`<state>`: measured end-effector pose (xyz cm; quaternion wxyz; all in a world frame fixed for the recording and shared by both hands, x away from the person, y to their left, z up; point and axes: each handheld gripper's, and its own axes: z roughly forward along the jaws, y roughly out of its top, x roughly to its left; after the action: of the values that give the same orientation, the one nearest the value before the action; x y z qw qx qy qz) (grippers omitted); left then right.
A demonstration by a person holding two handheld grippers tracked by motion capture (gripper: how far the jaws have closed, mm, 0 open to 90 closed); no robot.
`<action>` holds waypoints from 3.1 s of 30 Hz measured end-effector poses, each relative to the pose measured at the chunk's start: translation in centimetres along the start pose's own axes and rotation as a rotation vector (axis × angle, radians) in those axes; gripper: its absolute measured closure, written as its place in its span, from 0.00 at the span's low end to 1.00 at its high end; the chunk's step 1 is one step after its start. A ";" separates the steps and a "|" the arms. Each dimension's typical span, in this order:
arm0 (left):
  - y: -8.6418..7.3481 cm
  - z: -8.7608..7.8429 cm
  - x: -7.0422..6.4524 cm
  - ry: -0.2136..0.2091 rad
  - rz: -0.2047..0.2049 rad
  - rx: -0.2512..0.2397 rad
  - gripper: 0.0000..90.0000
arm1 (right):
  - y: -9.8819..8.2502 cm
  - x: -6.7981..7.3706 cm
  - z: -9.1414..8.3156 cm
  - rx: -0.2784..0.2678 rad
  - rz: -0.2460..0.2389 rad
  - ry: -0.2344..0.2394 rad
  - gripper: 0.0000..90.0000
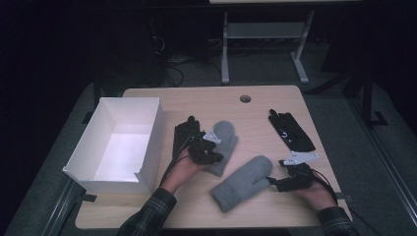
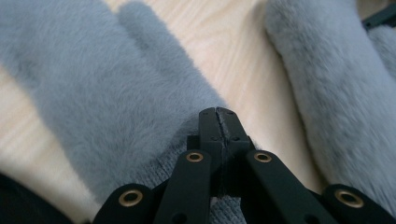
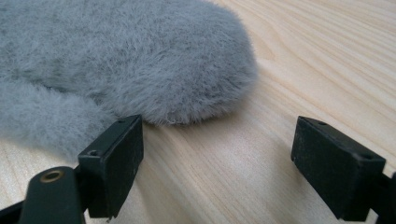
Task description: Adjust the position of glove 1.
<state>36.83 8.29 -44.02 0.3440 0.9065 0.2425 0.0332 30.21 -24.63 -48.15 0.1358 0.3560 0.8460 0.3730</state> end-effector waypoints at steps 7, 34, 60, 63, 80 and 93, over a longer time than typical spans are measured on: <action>0.1 -1.5 -0.4 0.007 0.010 -0.024 1.00 | 0.0 0.0 0.0 -0.001 0.000 0.000 0.19; 4.9 3.5 4.9 0.132 -0.053 0.035 1.00 | 0.0 0.0 0.0 -0.001 -0.004 0.006 0.18; 4.0 0.9 0.4 0.092 -0.030 -0.026 0.63 | 0.0 0.0 0.0 0.000 -0.003 0.005 0.18; 2.9 1.0 -0.1 0.099 -0.036 -0.019 0.56 | 0.0 0.0 0.1 0.000 -0.003 0.004 0.18; 1.4 2.4 -0.2 0.098 0.005 0.005 0.93 | 0.0 0.0 0.1 0.001 0.000 0.002 0.18; 1.0 -2.2 0.4 0.019 -0.065 -0.097 0.95 | 2.1 0.8 -3.4 -0.076 0.004 0.126 0.95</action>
<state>37.10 9.15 -41.72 0.3863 0.8800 0.2733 0.0423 28.97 -24.90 -44.28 0.0951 0.3280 0.8373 0.4269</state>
